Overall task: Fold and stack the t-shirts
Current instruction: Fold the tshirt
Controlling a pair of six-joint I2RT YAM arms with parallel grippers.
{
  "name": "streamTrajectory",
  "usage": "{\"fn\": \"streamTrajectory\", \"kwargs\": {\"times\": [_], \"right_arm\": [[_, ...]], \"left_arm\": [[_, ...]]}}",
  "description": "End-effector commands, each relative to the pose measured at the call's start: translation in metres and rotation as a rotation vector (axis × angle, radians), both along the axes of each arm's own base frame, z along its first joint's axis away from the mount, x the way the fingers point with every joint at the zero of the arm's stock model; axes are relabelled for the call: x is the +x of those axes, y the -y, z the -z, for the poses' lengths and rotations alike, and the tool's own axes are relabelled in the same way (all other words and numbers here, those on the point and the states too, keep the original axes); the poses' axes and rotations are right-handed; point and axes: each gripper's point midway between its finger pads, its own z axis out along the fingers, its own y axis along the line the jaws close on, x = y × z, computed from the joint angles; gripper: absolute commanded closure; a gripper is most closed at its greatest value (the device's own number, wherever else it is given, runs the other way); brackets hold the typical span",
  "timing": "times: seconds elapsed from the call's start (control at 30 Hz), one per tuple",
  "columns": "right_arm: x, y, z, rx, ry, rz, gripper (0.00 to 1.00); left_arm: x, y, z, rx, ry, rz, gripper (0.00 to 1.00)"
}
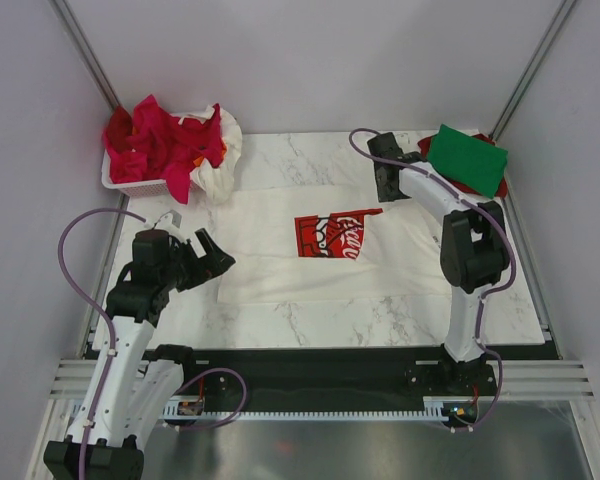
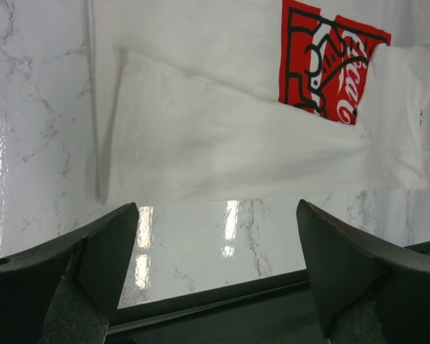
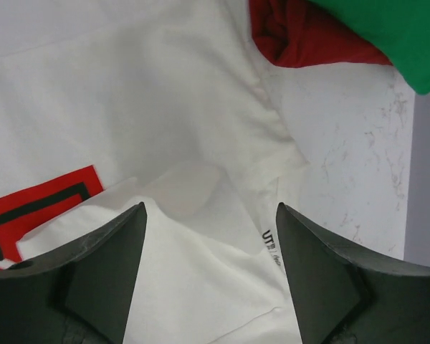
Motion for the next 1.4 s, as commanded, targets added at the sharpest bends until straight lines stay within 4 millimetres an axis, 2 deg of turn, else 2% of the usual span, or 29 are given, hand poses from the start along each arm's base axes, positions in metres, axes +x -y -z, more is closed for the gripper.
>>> {"fn": "streamTrajectory", "kwargs": {"times": [0.0, 0.17, 0.2, 0.23, 0.27, 0.3, 0.33, 0.37, 0.4, 0.47, 0.53, 0.67, 0.7, 0.77, 0.8, 0.9, 1.03, 1.17, 1.27, 1.37], "right_arm": [[0.007, 0.025, -0.024, -0.058, 0.043, 0.072, 0.18], [0.003, 0.018, -0.059, 0.04, 0.135, 0.072, 0.17], [-0.003, 0.014, -0.056, 0.072, 0.133, 0.072, 0.17], [-0.007, 0.004, -0.065, 0.148, 0.159, 0.048, 0.17], [-0.022, 0.001, -0.049, 0.18, 0.122, 0.036, 0.17], [-0.025, -0.007, -0.064, 0.262, 0.192, 0.03, 0.17], [-0.033, -0.026, -0.057, 0.363, 0.173, -0.023, 0.17], [-0.055, -0.028, -0.03, 0.397, 0.115, -0.026, 0.16], [-0.058, -0.038, -0.04, 0.472, 0.174, -0.052, 0.16], [-0.074, -0.052, -0.026, 0.567, 0.148, -0.071, 0.16], [-0.089, -0.055, -0.004, 0.61, 0.103, -0.05, 0.16], [-0.118, -0.085, 0.024, 0.792, 0.019, -0.091, 0.17], [-0.127, -0.085, 0.035, 0.809, 0.011, -0.084, 0.17], [-0.134, -0.084, 0.042, 0.814, 0.004, -0.074, 0.18], [-0.139, -0.079, 0.049, 0.799, 0.003, -0.059, 0.17], [-0.149, -0.074, 0.066, 0.78, -0.031, -0.037, 0.17], [-0.166, -0.071, 0.086, 0.79, -0.066, 0.01, 0.17], [-0.189, -0.06, 0.104, 0.769, -0.089, 0.077, 0.17], [-0.2, -0.049, 0.109, 0.75, -0.079, 0.155, 0.17], [-0.228, -0.039, 0.122, 0.741, -0.113, 0.251, 0.17]], "left_arm": [[0.005, -0.002, -0.006, 0.025, 0.048, 0.017, 0.02], [0.006, -0.004, -0.006, 0.032, 0.049, 0.004, 0.02], [0.006, -0.005, -0.005, 0.033, 0.049, -0.002, 0.03], [0.006, -0.006, -0.004, 0.034, 0.045, -0.006, 0.03], [0.007, -0.007, -0.003, 0.036, 0.04, -0.014, 0.03], [0.007, -0.007, -0.001, 0.038, 0.033, -0.019, 0.04], [0.009, -0.007, 0.003, 0.038, 0.015, -0.024, 0.04], [0.01, -0.007, 0.006, 0.039, 0.002, -0.025, 0.04], [0.011, -0.007, 0.009, 0.041, -0.012, -0.028, 0.04], [0.017, -0.01, 0.018, 0.055, -0.05, -0.066, 0.03], [0.022, -0.004, 0.024, 0.039, -0.065, -0.078, 0.04], [0.037, 0.033, 0.044, -0.018, -0.038, -0.027, 0.06], [0.034, 0.05, 0.047, -0.022, -0.034, 0.019, 0.06], [0.04, 0.063, 0.051, -0.034, -0.02, 0.011, 0.06], [0.037, 0.073, 0.06, -0.025, -0.044, 0.029, 0.06], [0.045, 0.079, 0.077, -0.024, -0.033, -0.008, 0.05], [0.046, 0.068, 0.108, 0.024, -0.054, -0.063, 0.05], [0.027, 0.06, 0.142, 0.051, -0.132, -0.068, 0.05], [0.01, 0.06, 0.151, 0.012, -0.167, -0.064, 0.05], [-0.008, 0.06, 0.149, -0.011, -0.191, -0.05, 0.07]]}}
